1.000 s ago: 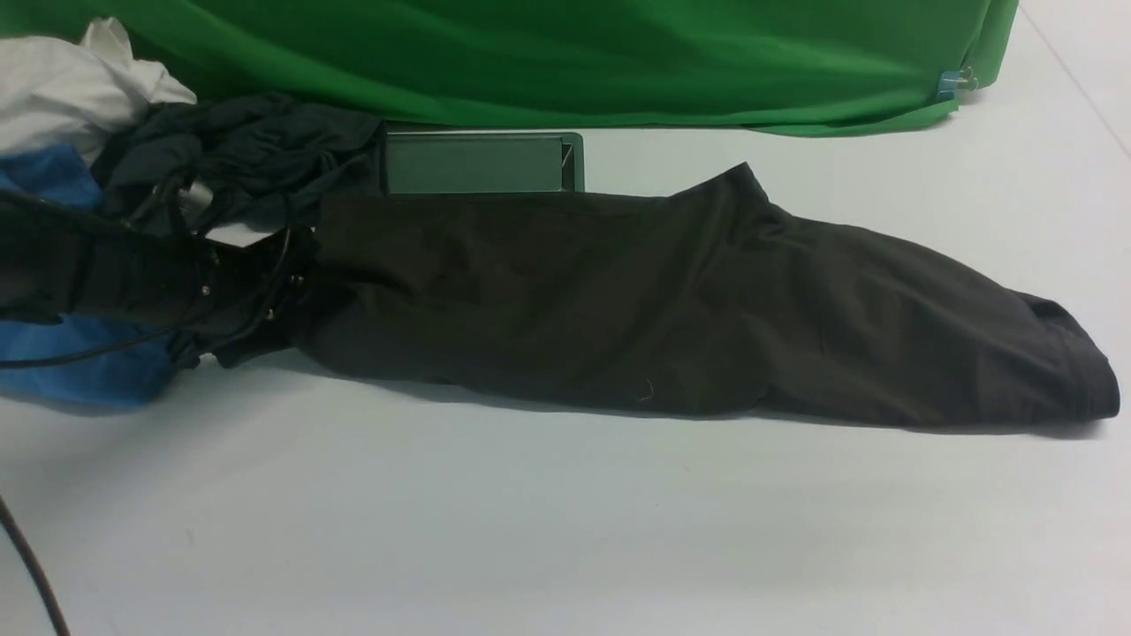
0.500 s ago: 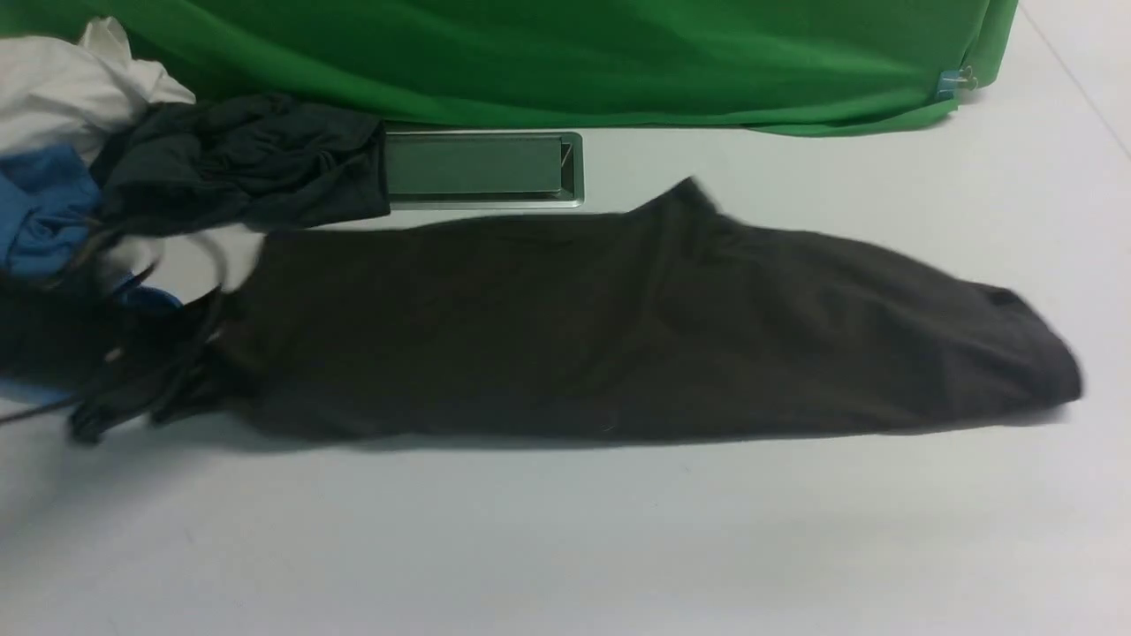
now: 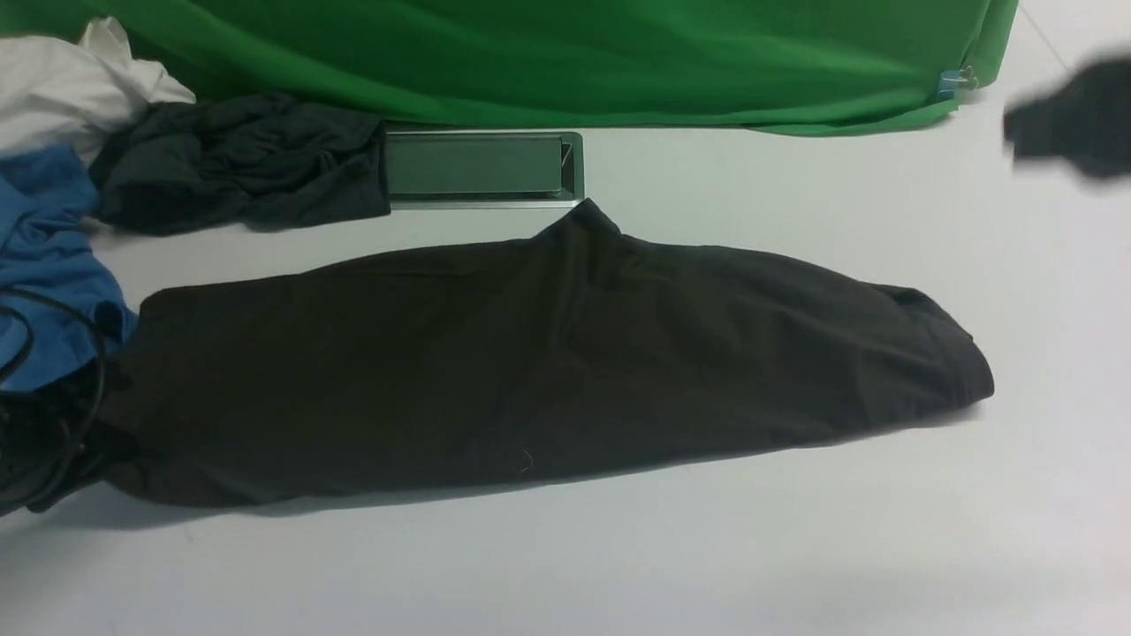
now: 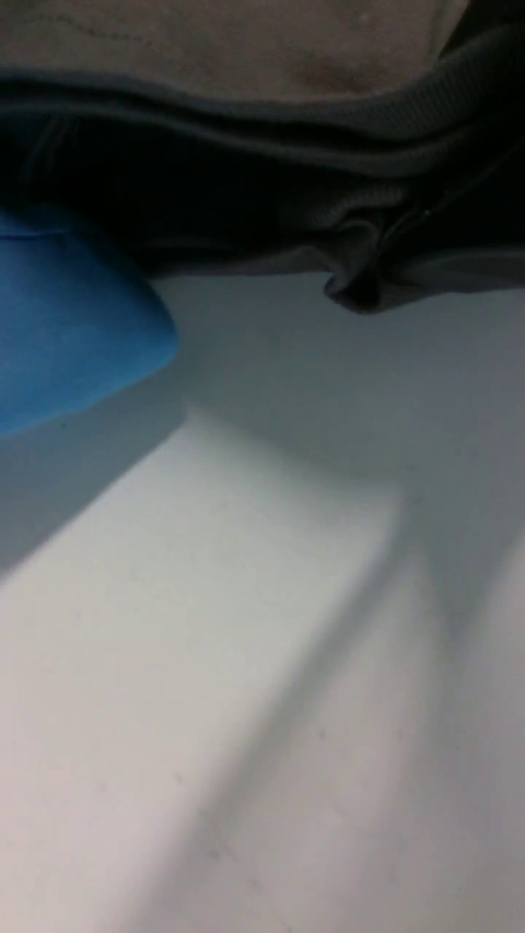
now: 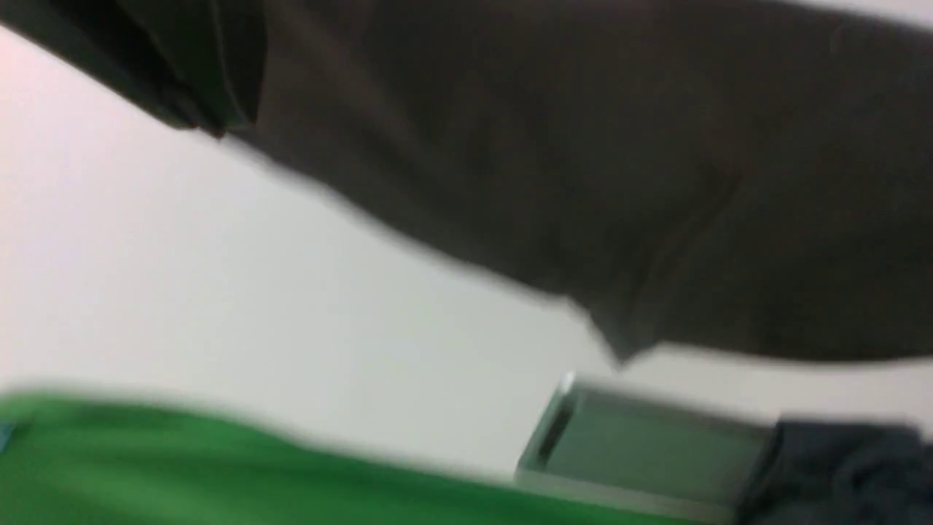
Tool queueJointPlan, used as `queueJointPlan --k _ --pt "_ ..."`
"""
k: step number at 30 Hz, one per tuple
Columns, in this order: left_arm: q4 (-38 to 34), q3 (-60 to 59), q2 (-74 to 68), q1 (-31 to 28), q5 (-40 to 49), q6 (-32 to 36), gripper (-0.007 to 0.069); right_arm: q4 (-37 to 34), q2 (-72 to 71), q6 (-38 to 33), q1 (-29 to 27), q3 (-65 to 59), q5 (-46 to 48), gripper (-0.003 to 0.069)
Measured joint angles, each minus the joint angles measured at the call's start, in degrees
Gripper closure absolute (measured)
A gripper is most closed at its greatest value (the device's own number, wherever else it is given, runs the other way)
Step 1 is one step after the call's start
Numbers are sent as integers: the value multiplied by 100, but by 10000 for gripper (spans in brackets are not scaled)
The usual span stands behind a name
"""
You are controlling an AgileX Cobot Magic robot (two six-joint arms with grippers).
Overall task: Fold a long-sleeved shirt on a white desktop.
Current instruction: 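Grasp the waist and leg ends of the folded dark trousers and straighten them on the table, then fold the garment over onto itself on the table with the left gripper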
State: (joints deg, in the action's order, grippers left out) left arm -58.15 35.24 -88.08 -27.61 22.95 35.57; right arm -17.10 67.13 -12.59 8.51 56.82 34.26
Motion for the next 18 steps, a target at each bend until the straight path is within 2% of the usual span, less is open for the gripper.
queueJointPlan --k 4,5,6,8,9,10,13,18 --pt "-658 262 0 -12 389 558 554 -157 -536 -73 0 -405 -68 632" --pt "-1135 437 7 -18 748 785 554 -186 -776 -83 0 -421 -84 632" --pt "-1213 464 7 -18 797 835 554 -186 -845 -83 0 -421 -89 632" --pt "-2296 851 9 65 1396 1202 554 -207 -1291 -96 0 -345 -75 632" --pt "-2454 884 9 81 1428 1236 554 -207 -1324 -96 0 -345 -75 632" --pt "-2973 1254 9 323 1615 1458 554 -217 -1571 -107 0 -245 1 632" --pt "-3288 1847 9 811 1547 1556 554 -223 -1841 -144 0 -114 98 632" --pt "-2806 3607 -357 2984 889 1230 554 -209 -2204 -245 92 3 267 631"
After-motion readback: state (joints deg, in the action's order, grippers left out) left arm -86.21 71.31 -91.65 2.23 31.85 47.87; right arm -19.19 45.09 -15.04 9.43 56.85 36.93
